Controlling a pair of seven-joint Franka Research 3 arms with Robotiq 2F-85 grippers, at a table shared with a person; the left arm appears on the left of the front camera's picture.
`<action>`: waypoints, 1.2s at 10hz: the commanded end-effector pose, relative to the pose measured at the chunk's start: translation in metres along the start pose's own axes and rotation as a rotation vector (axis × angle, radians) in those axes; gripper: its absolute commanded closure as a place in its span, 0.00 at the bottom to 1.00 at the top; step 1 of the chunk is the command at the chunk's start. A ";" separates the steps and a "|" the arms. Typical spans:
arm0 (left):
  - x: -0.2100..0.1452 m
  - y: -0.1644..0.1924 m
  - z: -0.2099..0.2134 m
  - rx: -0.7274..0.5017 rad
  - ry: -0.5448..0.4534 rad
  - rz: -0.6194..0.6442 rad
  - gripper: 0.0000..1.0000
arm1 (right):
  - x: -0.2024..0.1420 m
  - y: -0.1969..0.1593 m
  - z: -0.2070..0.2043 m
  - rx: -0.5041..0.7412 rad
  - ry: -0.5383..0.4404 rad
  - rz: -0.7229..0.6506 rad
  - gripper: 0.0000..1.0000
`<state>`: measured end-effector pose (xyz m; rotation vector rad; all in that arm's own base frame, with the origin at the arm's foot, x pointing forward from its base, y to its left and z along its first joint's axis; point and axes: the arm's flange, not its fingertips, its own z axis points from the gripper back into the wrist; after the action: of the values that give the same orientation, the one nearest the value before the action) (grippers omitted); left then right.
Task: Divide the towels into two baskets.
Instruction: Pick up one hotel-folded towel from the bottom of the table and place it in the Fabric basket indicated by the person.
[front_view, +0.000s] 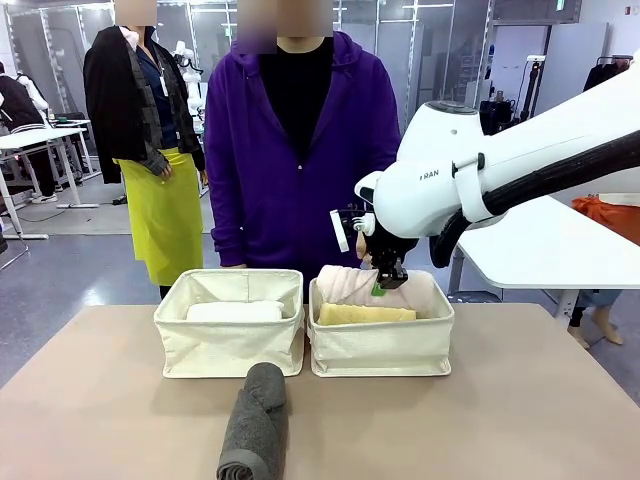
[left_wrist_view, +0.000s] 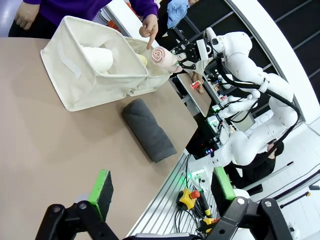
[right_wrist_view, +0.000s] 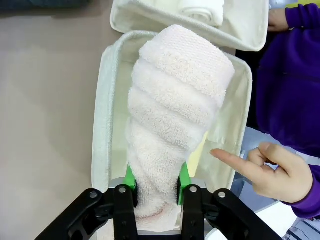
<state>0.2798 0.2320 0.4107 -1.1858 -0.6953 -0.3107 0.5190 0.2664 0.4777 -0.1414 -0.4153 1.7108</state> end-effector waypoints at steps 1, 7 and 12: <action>-0.003 -0.004 0.003 -0.009 0.002 -0.009 0.00 | 0.005 -0.007 -0.005 -0.002 0.022 0.015 0.35; -0.003 -0.004 0.003 -0.009 0.002 -0.009 0.00 | 0.002 -0.005 -0.007 0.017 0.047 0.011 0.00; -0.003 -0.004 0.003 -0.009 0.002 -0.009 0.00 | 0.000 -0.005 -0.010 0.012 0.019 0.019 0.00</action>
<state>0.2798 0.2320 0.4107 -1.1857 -0.6954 -0.3105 0.5270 0.2700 0.4705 -0.1517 -0.3958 1.7093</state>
